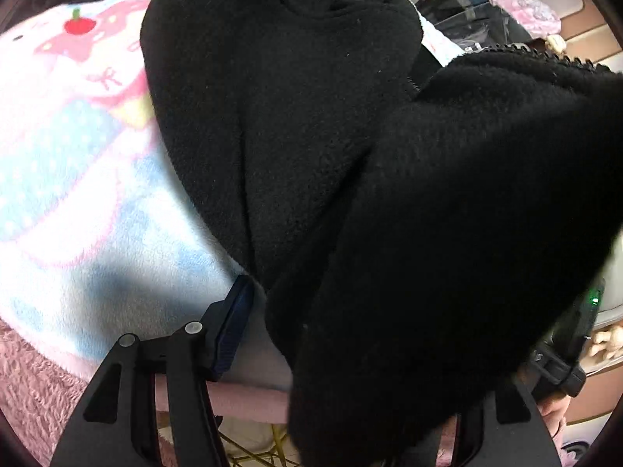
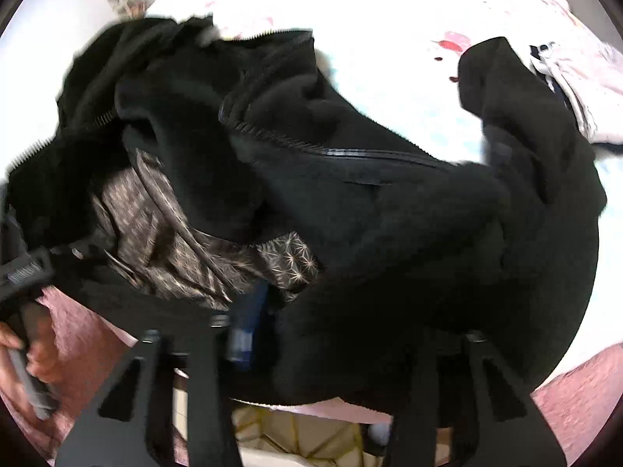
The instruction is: Fold clothes
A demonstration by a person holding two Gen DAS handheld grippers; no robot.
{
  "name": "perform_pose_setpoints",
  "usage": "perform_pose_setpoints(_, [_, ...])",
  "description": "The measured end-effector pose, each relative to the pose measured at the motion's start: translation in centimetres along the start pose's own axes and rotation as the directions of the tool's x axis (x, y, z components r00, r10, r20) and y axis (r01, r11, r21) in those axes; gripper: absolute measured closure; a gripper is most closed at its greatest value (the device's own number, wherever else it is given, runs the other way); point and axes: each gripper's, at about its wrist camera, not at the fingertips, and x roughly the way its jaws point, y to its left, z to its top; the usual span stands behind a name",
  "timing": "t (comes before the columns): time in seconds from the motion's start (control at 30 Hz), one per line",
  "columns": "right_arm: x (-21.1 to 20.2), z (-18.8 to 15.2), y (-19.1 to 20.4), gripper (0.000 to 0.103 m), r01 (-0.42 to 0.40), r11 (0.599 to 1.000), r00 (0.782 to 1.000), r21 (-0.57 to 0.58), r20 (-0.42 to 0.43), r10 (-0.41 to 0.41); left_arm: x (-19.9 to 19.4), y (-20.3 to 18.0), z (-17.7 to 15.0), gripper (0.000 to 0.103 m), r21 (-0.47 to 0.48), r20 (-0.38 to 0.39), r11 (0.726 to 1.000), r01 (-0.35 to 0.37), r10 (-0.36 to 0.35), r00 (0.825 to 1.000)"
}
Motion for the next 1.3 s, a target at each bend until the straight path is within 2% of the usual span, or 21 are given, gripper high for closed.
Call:
perform_pose_setpoints(0.03, [-0.8,-0.1,-0.2,0.073,-0.035,0.999,0.999,0.029,0.026,0.034,-0.3,0.4,-0.2,0.045,-0.018,0.013,1.0,0.013,-0.013,1.0])
perform_pose_setpoints(0.13, [-3.9,-0.8,-0.3,0.075,-0.16,0.983,0.98,0.086,0.135,0.147,-1.4,1.3,-1.1,0.047,-0.08,0.093,0.995,0.055,-0.048,0.994])
perform_pose_setpoints(0.23, [-5.1,-1.7,-0.1,0.075,-0.208,0.975,0.965,0.079,0.179,0.191,-2.9,1.3,-2.3,0.063,-0.088,0.202,0.992,0.088,-0.069,0.977])
perform_pose_setpoints(0.3, [-4.5,-1.7,-0.4,0.075,-0.241,0.965,0.963,0.099,0.147,0.226,-3.7,1.2,-2.4,0.067,-0.067,0.237,0.992,0.105,-0.086,0.968])
perform_pose_setpoints(0.37, [-2.6,-1.4,-0.6,0.071,-0.224,0.969,0.975,0.104,0.017,0.223,-4.3,1.1,-2.2,0.074,-0.038,0.255,0.993,0.115,-0.102,0.962])
perform_pose_setpoints(0.4, [-1.7,-1.3,-0.7,0.071,-0.215,0.971,0.974,0.105,-0.05,0.221,-4.4,1.2,-1.9,0.074,-0.019,0.255,0.993,0.115,-0.106,0.961])
perform_pose_setpoints(0.47, [0.4,-1.3,-1.1,0.071,-0.206,0.967,0.971,0.152,-0.094,0.222,-3.6,1.5,-1.6,0.073,-0.011,0.22,0.993,0.119,-0.114,0.969])
perform_pose_setpoints(0.53, [1.7,-0.7,-1.5,0.069,-0.215,0.956,0.968,0.2,-0.09,0.236,-3.0,2.4,-1.5,0.069,-0.029,0.164,0.99,0.136,-0.13,0.978])
perform_pose_setpoints(0.6, [2.7,0.1,-1.6,0.06,-0.223,0.949,0.961,0.224,-0.114,0.253,-4.3,5.0,-1.7,0.069,-0.095,0.082,0.978,0.186,-0.178,0.981])
perform_pose_setpoints(0.67, [3.3,0.9,-1.0,0.039,-0.248,0.938,0.948,0.243,-0.14,0.287,-3.7,6.2,-2.0,0.069,-0.159,0.065,0.964,0.213,-0.205,0.977])
perform_pose_setpoints(0.73, [3.3,1.3,0.3,0.031,-0.238,0.948,0.948,0.21,-0.16,0.273,-4.0,6.4,-2.0,0.069,-0.148,0.06,0.965,0.215,-0.208,0.976])
perform_pose_setpoints(0.83, [2.7,0.9,0.7,0.031,-0.217,0.956,0.959,0.197,-0.139,0.247,-4.5,7.4,-2.1,0.069,-0.16,0.034,0.959,0.233,-0.231,0.972])
perform_pose_setpoints(0.9, [2.3,0.6,1.1,0.05,-0.204,0.961,0.965,0.189,-0.125,0.229,-4.8,8.0,-2.2,0.068,-0.17,0.018,0.954,0.246,-0.247,0.969])
perform_pose_setpoints(0.93, [1.5,0.6,1.0,0.07,-0.193,0.96,0.971,0.205,-0.103,0.217,-5.0,8.2,-2.1,0.068,-0.168,0.014,0.954,0.249,-0.25,0.968])
perform_pose_setpoints(0.97, [0.7,0.6,1.0,0.073,-0.182,0.958,0.976,0.222,-0.081,0.204,-5.2,8.3,-2.1,0.068,-0.161,0.015,0.956,0.245,-0.246,0.969])
perform_pose_setpoints(1.0, [0.0,0.7,1.2,0.075,-0.219,0.949,0.969,0.226,-0.067,0.239,-5.4,8.0,-2.0,0.068,-0.14,0.026,0.963,0.23,-0.229,0.973])
perform_pose_setpoints(1.1, [-2.0,1.2,1.8,0.076,-0.331,0.914,0.938,0.235,-0.027,0.347,-6.8,6.9,-2.2,0.071,-0.057,0.054,0.981,0.183,-0.18,0.982])
perform_pose_setpoints(1.13, [-2.7,1.4,2.0,0.072,-0.368,0.899,0.924,0.237,-0.014,0.382,-7.3,6.6,-2.2,0.071,-0.031,0.059,0.985,0.172,-0.17,0.984])
perform_pose_setpoints(1.17, [-2.8,0.3,3.1,0.063,-0.355,0.901,0.929,0.248,-0.012,0.369,-7.7,6.4,-2.2,0.071,-0.016,0.059,0.986,0.168,-0.167,0.984])
perform_pose_setpoints(1.23, [-0.4,-0.1,1.9,0.044,-0.308,0.894,0.938,0.325,-0.053,0.342,-7.8,6.5,-1.7,0.07,-0.019,0.045,0.983,0.182,-0.181,0.983])
perform_pose_setpoints(1.3, [1.4,-0.4,1.4,0.047,-0.274,0.883,0.942,0.382,-0.076,0.325,-7.2,7.2,-1.3,0.07,-0.037,0.023,0.982,0.186,-0.185,0.982])
